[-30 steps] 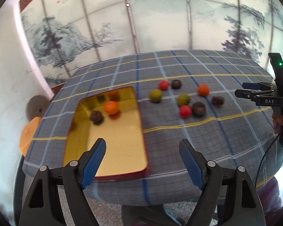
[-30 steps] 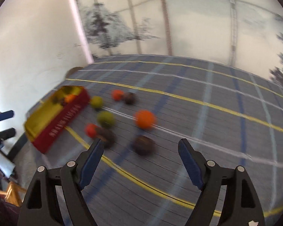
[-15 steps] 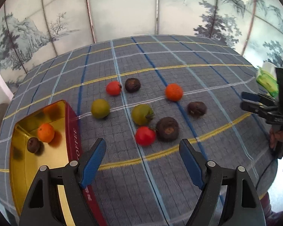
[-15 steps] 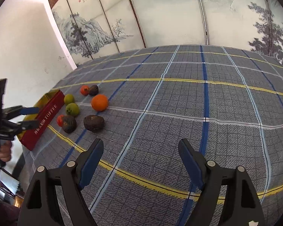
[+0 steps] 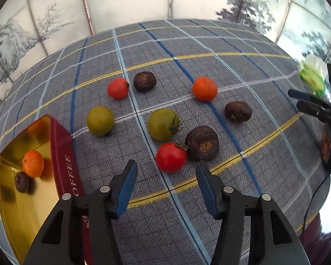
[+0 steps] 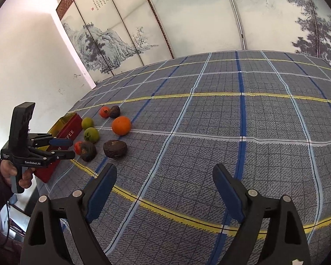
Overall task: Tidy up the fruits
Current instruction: 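Move the left gripper to the red tomato and grasp it, then carry the red tomato into the gold tray and open the left gripper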
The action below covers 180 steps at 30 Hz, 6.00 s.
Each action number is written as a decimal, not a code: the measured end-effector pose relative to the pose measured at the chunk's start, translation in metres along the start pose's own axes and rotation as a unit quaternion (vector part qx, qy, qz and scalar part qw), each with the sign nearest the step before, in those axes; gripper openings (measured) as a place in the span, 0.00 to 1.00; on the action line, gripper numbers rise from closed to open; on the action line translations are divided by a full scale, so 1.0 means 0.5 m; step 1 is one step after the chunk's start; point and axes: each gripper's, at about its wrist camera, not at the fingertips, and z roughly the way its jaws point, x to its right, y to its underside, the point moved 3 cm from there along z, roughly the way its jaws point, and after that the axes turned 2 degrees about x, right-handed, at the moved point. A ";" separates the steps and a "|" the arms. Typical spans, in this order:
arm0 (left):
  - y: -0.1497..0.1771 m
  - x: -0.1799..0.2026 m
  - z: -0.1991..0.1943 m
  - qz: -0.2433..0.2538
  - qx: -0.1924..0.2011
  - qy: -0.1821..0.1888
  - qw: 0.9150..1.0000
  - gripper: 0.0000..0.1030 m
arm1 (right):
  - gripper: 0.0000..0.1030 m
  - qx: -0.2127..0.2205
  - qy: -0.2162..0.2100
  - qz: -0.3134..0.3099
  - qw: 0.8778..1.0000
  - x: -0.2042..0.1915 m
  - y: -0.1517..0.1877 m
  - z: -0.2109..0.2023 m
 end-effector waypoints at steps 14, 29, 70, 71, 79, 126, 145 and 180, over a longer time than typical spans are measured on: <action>-0.028 -0.008 0.037 0.035 -0.023 0.027 0.999 0.48 | 0.91 -0.004 0.000 0.006 1.000 0.006 0.001 0.002; 0.014 0.034 0.025 -0.015 -0.018 0.020 1.000 0.28 | 0.94 -0.017 0.005 0.012 1.000 0.011 0.003 0.014; 0.113 -0.045 -0.302 -0.104 0.150 -0.223 0.958 0.29 | 1.00 -0.095 0.125 -0.069 0.985 -0.030 0.022 0.079; 0.115 -0.047 -0.305 -0.105 0.151 -0.226 0.957 0.29 | 1.00 -0.098 0.131 -0.074 0.984 -0.033 0.023 0.082; 0.129 -0.074 -0.327 -0.114 0.160 -0.245 0.950 0.29 | 1.00 -0.107 0.151 -0.093 0.978 -0.037 0.029 0.088; 0.185 -0.351 -0.130 -0.198 0.015 -0.265 0.944 0.29 | 1.00 -0.108 0.155 -0.091 0.978 -0.036 0.029 0.089; 0.156 -0.383 -0.103 -0.191 -0.006 -0.282 0.940 0.30 | 1.00 -0.108 0.155 -0.091 0.978 -0.037 0.029 0.090; 0.145 -0.390 -0.118 -0.183 0.012 -0.303 0.935 0.43 | 1.00 -0.108 0.157 -0.091 0.978 -0.040 0.028 0.092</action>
